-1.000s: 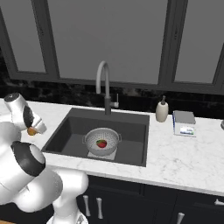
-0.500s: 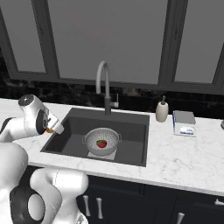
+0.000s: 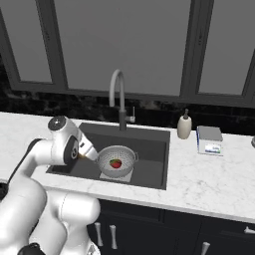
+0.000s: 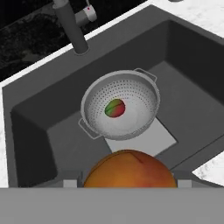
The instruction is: Put the colander in the sink, put the peach, mango in the colander, and turn on the sink faucet and pour water over the colander.
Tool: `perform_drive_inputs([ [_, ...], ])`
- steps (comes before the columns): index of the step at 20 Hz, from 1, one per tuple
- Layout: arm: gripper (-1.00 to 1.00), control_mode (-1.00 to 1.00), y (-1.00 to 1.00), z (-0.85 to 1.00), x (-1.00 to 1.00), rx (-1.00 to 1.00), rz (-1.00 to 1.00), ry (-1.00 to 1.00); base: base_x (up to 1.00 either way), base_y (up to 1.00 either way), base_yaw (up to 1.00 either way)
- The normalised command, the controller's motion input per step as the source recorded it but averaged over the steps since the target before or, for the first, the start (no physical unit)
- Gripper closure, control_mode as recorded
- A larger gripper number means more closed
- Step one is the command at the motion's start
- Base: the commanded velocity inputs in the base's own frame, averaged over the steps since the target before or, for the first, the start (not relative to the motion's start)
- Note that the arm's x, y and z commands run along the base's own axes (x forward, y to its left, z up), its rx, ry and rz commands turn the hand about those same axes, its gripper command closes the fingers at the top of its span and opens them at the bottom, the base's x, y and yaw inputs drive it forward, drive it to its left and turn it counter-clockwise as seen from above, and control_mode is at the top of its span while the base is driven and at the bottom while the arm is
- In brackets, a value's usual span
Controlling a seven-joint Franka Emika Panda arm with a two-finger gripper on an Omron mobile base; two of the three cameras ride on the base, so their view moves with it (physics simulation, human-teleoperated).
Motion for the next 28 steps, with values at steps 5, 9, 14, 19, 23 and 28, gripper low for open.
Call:
perform_drive_inputs([
  [5, 1.00, -1.00, -0.90, 0.00, 0.11, 0.00, -0.04, 0.00, 0.00, 0.00, 0.00],
  [9, 1.00, -1.00, -0.56, 0.00, 0.39, 0.02, 0.00, 0.01, 0.00, 0.00, 0.00],
  [14, 1.00, -1.00, -0.26, 0.00, 0.43, 0.07, 0.00, 0.09, 0.00, 0.00, 0.00],
  [19, 1.00, -1.00, -0.07, -0.01, 0.25, 0.11, 0.00, 0.15, 0.00, 0.00, 0.00],
  [23, 1.00, -1.00, 0.00, -0.17, 0.26, 0.10, 0.00, 0.17, 0.00, 0.00, 0.00],
  [28, 1.00, -1.00, 0.00, -0.38, 0.30, 0.05, 0.00, 0.10, 0.00, 0.00, 0.00],
])
